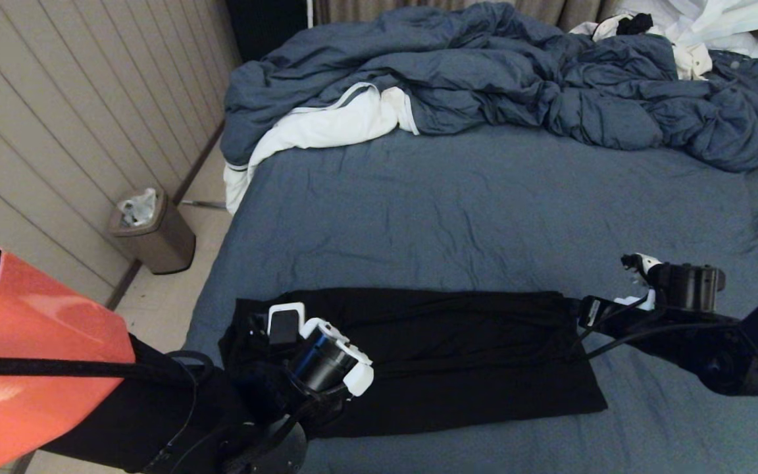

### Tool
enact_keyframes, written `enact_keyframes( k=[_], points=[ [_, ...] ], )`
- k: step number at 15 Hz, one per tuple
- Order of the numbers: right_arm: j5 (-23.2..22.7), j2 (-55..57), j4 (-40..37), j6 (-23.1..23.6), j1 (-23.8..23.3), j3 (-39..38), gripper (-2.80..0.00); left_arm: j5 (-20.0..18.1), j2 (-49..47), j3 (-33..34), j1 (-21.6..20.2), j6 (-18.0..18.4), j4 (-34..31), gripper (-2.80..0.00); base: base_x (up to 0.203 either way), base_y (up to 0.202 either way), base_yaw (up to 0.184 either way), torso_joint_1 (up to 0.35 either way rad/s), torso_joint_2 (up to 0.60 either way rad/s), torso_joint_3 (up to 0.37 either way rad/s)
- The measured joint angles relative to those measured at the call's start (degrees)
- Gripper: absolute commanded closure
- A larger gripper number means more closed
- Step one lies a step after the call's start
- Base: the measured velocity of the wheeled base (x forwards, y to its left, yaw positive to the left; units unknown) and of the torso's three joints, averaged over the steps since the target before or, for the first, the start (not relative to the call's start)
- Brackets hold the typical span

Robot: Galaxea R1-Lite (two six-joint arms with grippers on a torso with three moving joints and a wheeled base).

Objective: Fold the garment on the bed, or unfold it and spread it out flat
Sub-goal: Fold the black T-shirt

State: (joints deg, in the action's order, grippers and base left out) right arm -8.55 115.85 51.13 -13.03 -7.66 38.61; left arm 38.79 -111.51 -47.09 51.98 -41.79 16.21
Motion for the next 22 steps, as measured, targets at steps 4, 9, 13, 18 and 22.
enact_keyframes(
  k=[4, 9, 13, 18, 22],
  points=[
    [0.0, 0.0, 0.0, 0.1, 0.0, -0.1, -2.80, 1.5, 1.7, -5.7, -4.9, 1.9, -0.3, -2.16, 0.000, 0.000, 0.000, 0.000, 0.00, 0.000],
    [0.0, 0.0, 0.0, 0.1, 0.1, -0.3, -2.80, -4.2, -1.8, -18.4, -18.6, 9.5, -2.0, 0.00, 0.000, 0.000, 0.000, 0.000, 0.00, 0.000],
    [0.0, -0.2, 0.0, 0.1, 0.0, -0.5, -2.80, -5.8, -10.1, -28.6, -25.0, 12.8, -4.2, 0.00, 0.000, 0.000, 0.000, 0.000, 0.00, 0.000],
    [0.0, -0.4, 0.0, 0.1, 0.0, -0.6, -2.80, -7.2, -17.8, -37.3, -26.5, 13.3, -8.9, 0.00, 0.000, 0.000, 0.000, 0.000, 0.00, 0.000],
    [0.0, -0.3, 0.0, 0.1, 0.1, -0.6, -2.80, -7.2, -15.1, -30.2, -26.2, 13.2, -8.7, 0.00, 0.000, 0.000, 0.000, 0.000, 0.00, 0.000]
  ],
)
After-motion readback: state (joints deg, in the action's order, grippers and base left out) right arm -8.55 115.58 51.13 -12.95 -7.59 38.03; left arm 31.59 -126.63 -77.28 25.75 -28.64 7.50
